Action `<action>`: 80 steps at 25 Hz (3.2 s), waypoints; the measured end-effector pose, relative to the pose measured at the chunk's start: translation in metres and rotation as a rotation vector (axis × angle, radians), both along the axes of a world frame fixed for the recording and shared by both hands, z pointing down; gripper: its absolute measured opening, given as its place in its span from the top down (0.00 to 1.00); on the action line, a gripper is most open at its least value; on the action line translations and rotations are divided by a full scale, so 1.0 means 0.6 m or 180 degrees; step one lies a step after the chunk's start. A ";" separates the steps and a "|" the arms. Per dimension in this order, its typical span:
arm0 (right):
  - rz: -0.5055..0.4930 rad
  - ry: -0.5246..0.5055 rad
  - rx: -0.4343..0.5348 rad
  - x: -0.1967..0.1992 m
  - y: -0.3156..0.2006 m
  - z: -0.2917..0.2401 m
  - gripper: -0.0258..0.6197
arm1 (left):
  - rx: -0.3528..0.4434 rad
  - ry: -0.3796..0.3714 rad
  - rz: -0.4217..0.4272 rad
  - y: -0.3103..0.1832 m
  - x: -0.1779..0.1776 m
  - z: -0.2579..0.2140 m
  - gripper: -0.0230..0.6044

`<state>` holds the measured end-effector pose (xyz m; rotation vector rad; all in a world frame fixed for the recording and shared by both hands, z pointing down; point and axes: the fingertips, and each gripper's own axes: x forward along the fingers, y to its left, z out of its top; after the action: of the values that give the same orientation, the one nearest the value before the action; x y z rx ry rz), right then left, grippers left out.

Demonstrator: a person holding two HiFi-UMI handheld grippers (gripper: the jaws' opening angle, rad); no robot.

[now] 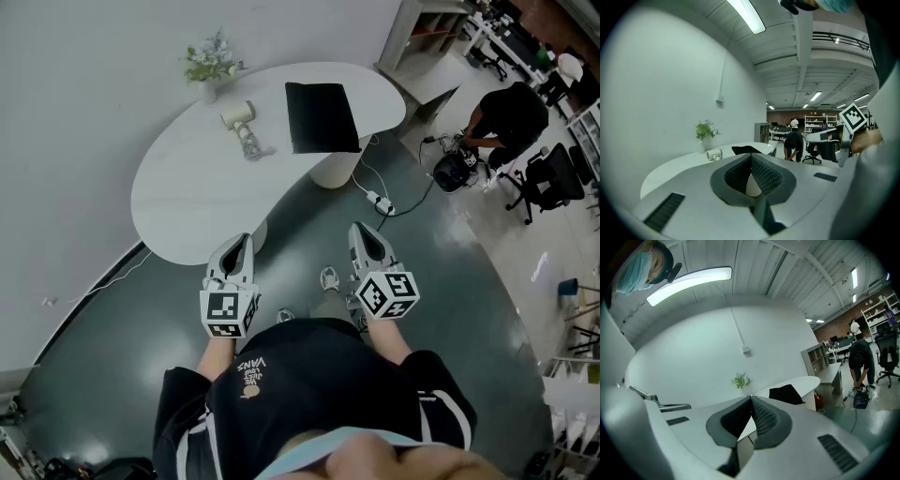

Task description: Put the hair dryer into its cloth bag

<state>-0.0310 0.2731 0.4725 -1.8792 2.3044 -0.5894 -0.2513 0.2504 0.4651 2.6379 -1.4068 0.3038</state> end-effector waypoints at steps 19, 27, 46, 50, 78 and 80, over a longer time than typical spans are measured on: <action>-0.0288 0.0349 -0.0051 0.083 -0.190 0.039 0.72 | -0.0174 0.0014 -0.0109 -0.165 0.094 0.045 0.81; -0.0615 0.0445 -0.0154 0.162 -0.301 0.067 0.72 | -0.0302 0.0009 -0.0326 -0.260 0.169 0.067 0.68; -0.1514 0.1236 -0.0447 0.181 -0.506 0.189 0.66 | -0.0687 -0.0052 -0.0945 -0.421 0.169 0.149 0.64; -0.1615 0.1468 -0.0534 0.154 -0.533 0.208 0.66 | -0.0749 -0.0071 -0.0869 -0.462 0.151 0.151 0.64; -0.3102 0.3880 -0.0803 0.220 -0.606 0.359 0.67 | -0.1144 -0.0232 -0.0924 -0.592 0.077 0.223 0.59; -0.3358 0.4118 -0.0682 0.224 -0.600 0.371 0.67 | -0.1162 -0.0240 -0.0962 -0.600 0.088 0.226 0.59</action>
<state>0.1034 -0.0867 0.6953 -0.8957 4.1553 0.6563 -0.1986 -0.1098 0.6005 2.1122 -1.5720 0.5661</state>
